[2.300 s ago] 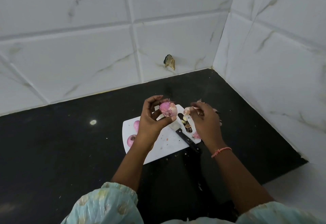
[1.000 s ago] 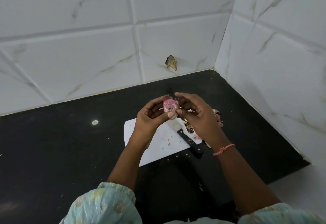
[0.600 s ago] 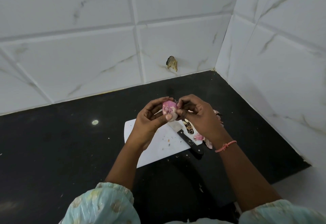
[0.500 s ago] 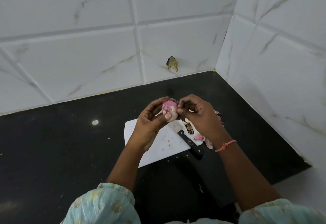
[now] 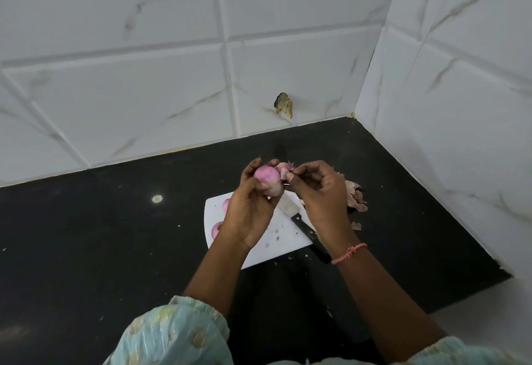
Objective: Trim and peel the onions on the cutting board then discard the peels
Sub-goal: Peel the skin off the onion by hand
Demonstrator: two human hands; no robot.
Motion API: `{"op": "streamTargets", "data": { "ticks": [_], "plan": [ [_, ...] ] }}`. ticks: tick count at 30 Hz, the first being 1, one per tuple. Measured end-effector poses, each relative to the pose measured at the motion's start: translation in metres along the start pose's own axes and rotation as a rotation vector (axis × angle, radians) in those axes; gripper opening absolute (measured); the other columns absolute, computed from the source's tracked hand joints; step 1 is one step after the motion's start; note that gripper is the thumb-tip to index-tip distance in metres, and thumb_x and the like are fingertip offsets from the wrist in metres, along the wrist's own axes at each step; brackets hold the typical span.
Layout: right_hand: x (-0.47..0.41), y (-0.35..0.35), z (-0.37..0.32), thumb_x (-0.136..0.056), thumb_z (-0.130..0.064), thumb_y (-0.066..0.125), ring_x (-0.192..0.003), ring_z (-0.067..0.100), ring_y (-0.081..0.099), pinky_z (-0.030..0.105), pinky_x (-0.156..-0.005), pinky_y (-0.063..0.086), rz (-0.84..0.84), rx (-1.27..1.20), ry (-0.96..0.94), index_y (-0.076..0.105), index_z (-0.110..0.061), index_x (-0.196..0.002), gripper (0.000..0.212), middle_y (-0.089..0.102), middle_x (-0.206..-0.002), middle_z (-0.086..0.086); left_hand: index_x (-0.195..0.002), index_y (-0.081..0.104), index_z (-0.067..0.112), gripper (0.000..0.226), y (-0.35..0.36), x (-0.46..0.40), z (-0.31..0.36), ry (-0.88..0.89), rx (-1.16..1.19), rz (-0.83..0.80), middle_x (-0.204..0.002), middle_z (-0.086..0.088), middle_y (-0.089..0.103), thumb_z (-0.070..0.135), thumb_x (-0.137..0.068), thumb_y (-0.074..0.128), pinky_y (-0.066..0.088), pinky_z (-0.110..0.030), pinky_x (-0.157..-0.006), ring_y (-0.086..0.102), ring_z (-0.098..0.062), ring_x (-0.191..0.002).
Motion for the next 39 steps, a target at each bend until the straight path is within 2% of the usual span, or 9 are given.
{"op": "streamTargets", "data": {
  "ticks": [2,6,10,17,20,22,27,33,39],
  "plan": [
    [0.001,0.000,-0.006,-0.082,-0.010,0.077,-0.086,0.020,0.071,0.041,-0.079,0.060,0.016,0.007,-0.020,0.065,-0.011,-0.088,0.014,0.072,-0.086,0.005,-0.119,0.059,0.017,0.029,-0.001,0.002,-0.005,-0.086,-0.153,0.001,-0.122,-0.014,0.066,0.023,-0.090,0.058,0.045,-0.045,-0.106,0.063,-0.029,-0.116],
    [-0.005,-0.003,-0.013,-0.080,-0.014,0.079,-0.089,0.018,0.071,0.038,-0.080,0.060,0.017,0.012,-0.028,0.064,-0.011,-0.090,0.019,0.072,-0.090,0.004,-0.111,0.067,0.024,0.053,-0.018,0.005,-0.009,-0.230,-0.664,0.125,-0.103,-0.004,0.056,0.066,-0.088,0.044,0.044,-0.030,-0.074,0.049,-0.017,-0.083],
    [-0.009,-0.004,-0.011,-0.081,-0.014,0.078,-0.093,0.020,0.071,0.040,-0.081,0.060,0.002,-0.037,0.010,0.063,-0.009,-0.094,0.020,0.072,-0.094,0.006,-0.114,0.067,0.015,0.039,-0.026,0.003,-0.002,-0.169,-0.562,0.196,-0.097,-0.008,0.059,0.047,-0.099,0.051,0.047,-0.028,-0.071,0.054,-0.014,-0.074],
    [-0.006,-0.021,0.018,-0.090,-0.006,0.066,-0.086,0.018,0.071,0.032,-0.066,0.061,0.123,0.053,0.107,0.068,-0.012,-0.099,0.011,0.071,-0.098,0.003,-0.128,0.053,0.006,0.026,-0.030,0.001,0.003,-0.102,-0.198,0.271,-0.129,-0.025,0.058,0.007,-0.102,0.049,0.055,-0.040,-0.099,0.070,-0.036,-0.108],
    [-0.012,-0.032,0.035,-0.091,-0.002,0.062,-0.081,0.016,0.069,0.013,-0.057,0.052,0.160,0.285,0.130,0.071,-0.011,-0.096,0.013,0.070,-0.097,0.002,-0.132,0.054,0.007,0.031,-0.028,0.000,0.003,-0.085,-0.234,0.257,-0.130,-0.024,0.060,0.003,-0.101,0.048,0.051,-0.044,-0.105,0.068,-0.037,-0.113],
    [-0.019,-0.034,0.043,-0.092,-0.005,0.063,-0.092,0.014,0.065,0.010,-0.069,0.050,0.102,0.537,0.106,0.072,-0.009,-0.103,0.015,0.062,-0.101,-0.005,-0.129,0.058,0.008,0.030,-0.026,0.000,0.002,-0.078,-0.296,0.235,-0.127,-0.020,0.064,0.002,-0.101,0.049,0.049,-0.044,-0.107,0.066,-0.035,-0.118],
    [-0.023,-0.032,0.045,-0.095,-0.009,0.057,-0.121,0.024,0.052,0.033,-0.099,0.047,0.016,0.865,0.012,0.067,-0.010,-0.118,0.024,0.057,-0.127,0.008,-0.118,0.065,0.016,0.026,-0.021,0.002,0.003,-0.071,-0.441,0.187,-0.121,-0.010,0.071,0.001,-0.099,0.055,0.048,-0.040,-0.108,0.066,-0.025,-0.118],
    [-0.003,0.004,-0.007,-0.088,-0.027,0.070,-0.094,0.003,0.065,0.018,-0.079,0.055,-0.127,0.451,-0.204,0.070,-0.019,-0.106,0.019,0.071,-0.101,-0.009,-0.122,0.067,0.016,0.032,-0.014,0.002,0.008,-0.009,-0.601,0.107,-0.121,-0.003,0.072,0.002,-0.094,0.063,0.052,-0.032,-0.103,0.068,-0.019,-0.115],
    [-0.001,0.004,-0.008,-0.089,-0.023,0.071,-0.093,0.007,0.068,0.034,-0.084,0.059,-0.118,0.387,-0.207,0.072,-0.015,-0.106,0.019,0.073,-0.100,-0.005,-0.127,0.066,0.014,0.035,-0.015,0.003,0.012,-0.013,-0.628,0.094,-0.125,-0.006,0.070,0.004,-0.092,0.066,0.053,-0.032,-0.101,0.068,-0.021,-0.115]
  ]
}}
Point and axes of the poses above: each hand's wrist, its own x-axis away from the middle knuckle, its own y-axis out of the palm, z = x × y, the point moved 9 cm from there along -x, towards the middle knuckle
